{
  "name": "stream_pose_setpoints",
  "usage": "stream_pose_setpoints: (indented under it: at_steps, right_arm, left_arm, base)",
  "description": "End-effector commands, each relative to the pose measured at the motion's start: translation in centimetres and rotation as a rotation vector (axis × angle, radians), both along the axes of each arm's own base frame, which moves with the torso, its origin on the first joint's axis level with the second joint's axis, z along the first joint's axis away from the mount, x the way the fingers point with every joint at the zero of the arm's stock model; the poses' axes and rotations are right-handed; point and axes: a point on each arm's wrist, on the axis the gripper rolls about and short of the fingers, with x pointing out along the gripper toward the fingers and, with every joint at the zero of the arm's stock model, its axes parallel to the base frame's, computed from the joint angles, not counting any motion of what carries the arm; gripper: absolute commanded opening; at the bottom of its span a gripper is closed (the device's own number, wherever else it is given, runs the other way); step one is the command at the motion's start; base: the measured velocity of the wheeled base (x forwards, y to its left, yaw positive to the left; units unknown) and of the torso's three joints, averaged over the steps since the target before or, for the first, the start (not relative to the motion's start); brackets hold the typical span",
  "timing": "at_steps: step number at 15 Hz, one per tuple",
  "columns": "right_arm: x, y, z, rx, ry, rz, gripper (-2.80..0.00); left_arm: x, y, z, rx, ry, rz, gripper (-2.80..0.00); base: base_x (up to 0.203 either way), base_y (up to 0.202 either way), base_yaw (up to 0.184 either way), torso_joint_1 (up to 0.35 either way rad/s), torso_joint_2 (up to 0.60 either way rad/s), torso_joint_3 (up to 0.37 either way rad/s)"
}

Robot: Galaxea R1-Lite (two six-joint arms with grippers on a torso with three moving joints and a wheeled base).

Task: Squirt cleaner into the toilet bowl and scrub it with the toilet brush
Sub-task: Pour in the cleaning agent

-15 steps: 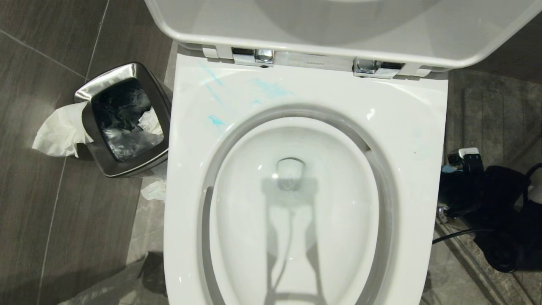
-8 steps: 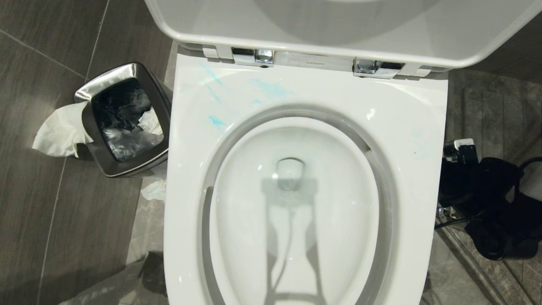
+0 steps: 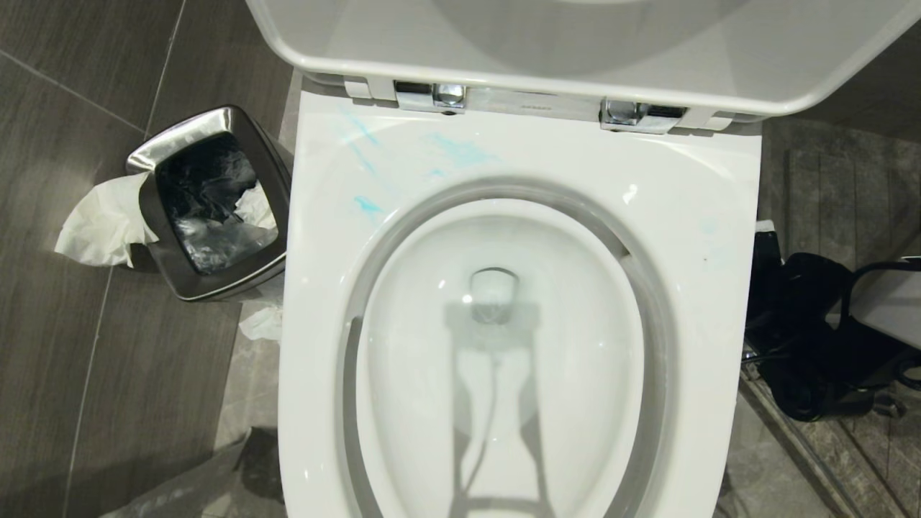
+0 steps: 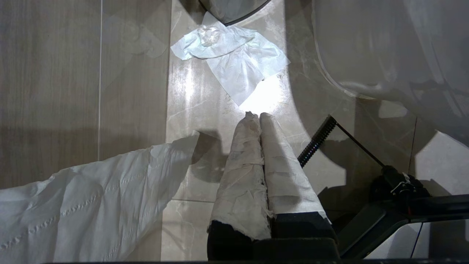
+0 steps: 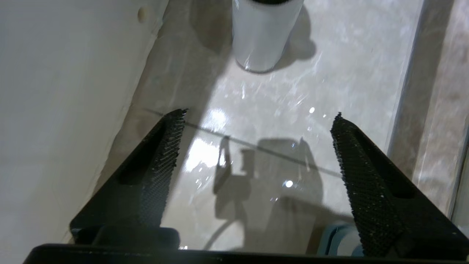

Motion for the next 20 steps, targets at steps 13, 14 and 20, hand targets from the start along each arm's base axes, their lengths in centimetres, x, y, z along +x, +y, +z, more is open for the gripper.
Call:
stream_pose_setpoints:
  at_steps: [13, 14, 20]
  right_arm:
    - [5.7, 0.2, 0.9, -0.023, -0.191, -0.003, 0.0]
    - [6.2, 0.3, 1.2, -0.021, -0.215, -0.002, 0.0]
    - [8.7, 0.3, 2.8, -0.018, -0.354, -0.003, 0.0]
  left_arm:
    - [0.0, 0.0, 0.0, 0.0, 0.001, 0.001, -2.8]
    - [0.0, 0.0, 0.0, 0.0, 0.001, 0.0, -2.8]
    - [0.0, 0.0, 0.0, 0.0, 0.001, -0.001, -2.8]
  base:
    - [0.0, 0.0, 0.0, 0.0, 0.0, 0.0]
    - [0.0, 0.0, 0.0, 0.0, 0.0, 0.0]
    - [0.0, 0.0, 0.0, 0.0, 0.0, 0.0]
